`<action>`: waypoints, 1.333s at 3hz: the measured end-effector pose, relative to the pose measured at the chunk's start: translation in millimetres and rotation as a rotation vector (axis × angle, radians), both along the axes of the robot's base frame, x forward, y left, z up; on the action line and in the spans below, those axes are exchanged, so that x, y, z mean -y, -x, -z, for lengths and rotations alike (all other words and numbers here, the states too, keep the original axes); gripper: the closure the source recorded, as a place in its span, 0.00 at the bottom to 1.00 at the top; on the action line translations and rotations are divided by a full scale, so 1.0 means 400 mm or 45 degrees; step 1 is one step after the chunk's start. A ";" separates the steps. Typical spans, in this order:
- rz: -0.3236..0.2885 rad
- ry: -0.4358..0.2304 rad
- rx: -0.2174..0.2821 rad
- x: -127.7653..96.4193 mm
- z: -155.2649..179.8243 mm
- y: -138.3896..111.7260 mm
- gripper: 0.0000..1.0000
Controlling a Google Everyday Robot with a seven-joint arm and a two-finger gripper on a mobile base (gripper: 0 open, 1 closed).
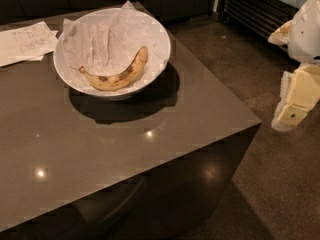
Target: Pick banana from white bowl
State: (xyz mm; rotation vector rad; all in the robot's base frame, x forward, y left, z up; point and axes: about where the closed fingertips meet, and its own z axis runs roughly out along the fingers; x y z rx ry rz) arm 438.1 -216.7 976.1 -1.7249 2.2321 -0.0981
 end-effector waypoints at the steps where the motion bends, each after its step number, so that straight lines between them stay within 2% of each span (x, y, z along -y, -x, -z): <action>1: 0.000 0.000 0.000 0.000 0.000 0.000 0.00; 3: -0.130 0.027 -0.011 -0.056 -0.015 -0.051 0.00; 4: -0.196 0.040 0.019 -0.099 -0.028 -0.067 0.00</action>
Offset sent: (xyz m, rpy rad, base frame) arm 0.0214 0.0242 0.0066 -0.0248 0.0334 0.1070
